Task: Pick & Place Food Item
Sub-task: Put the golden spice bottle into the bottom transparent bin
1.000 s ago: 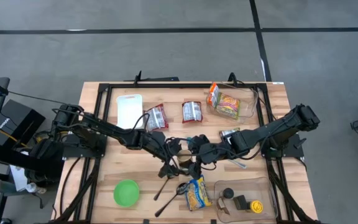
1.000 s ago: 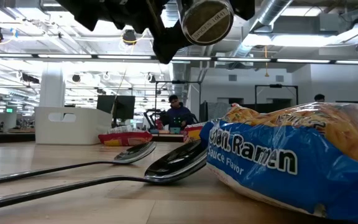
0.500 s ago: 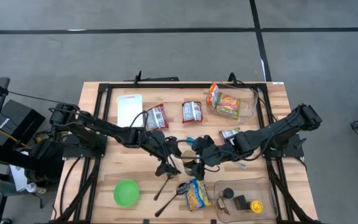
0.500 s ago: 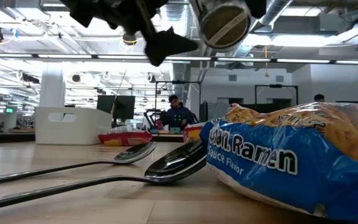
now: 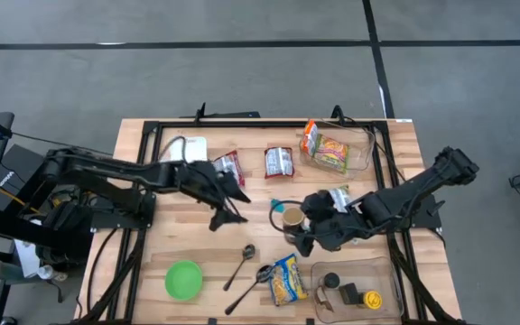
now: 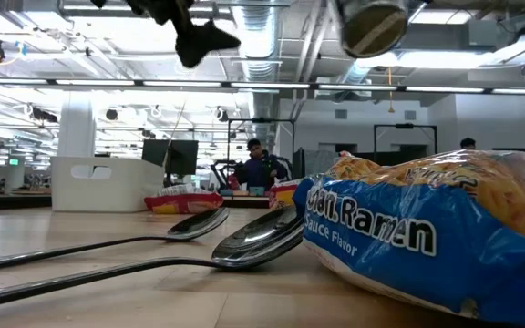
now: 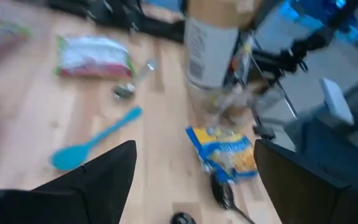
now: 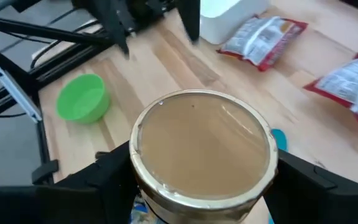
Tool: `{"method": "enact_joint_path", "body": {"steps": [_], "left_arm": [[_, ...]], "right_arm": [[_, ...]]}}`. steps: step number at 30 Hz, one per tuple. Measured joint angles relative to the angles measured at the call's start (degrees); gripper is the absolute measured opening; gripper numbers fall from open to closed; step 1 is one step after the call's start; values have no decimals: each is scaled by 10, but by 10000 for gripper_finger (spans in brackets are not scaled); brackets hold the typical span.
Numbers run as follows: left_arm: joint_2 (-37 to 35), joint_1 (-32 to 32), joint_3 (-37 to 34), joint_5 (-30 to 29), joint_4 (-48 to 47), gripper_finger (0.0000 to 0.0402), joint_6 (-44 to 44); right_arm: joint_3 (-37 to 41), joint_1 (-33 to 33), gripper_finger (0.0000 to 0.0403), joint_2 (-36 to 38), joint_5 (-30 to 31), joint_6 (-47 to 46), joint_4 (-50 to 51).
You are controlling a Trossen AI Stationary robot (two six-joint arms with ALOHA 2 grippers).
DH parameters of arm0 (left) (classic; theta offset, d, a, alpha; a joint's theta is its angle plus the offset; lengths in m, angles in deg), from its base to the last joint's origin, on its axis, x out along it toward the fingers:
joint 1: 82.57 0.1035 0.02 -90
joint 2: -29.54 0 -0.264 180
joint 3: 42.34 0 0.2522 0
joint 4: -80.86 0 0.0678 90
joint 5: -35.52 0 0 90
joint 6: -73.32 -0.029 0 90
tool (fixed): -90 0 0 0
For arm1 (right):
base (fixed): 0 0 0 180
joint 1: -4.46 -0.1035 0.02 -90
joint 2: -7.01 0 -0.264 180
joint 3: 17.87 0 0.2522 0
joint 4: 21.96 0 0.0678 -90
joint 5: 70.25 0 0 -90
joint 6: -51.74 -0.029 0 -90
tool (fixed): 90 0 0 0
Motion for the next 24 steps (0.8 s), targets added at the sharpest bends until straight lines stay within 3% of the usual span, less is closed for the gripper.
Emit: {"method": "enact_joint_path", "body": {"steps": [6,15,24], "left_arm": [[-91,33,0,-46,-40,292,0],[-221,76,0,-127,-138,248,-46],[-309,92,0,-183,-248,187,-46]], "right_arm": [[0,-18,271,5,32,-32,31],[0,-24,271,5,34,-41,35],[0,-23,271,5,34,-41,37]]}}
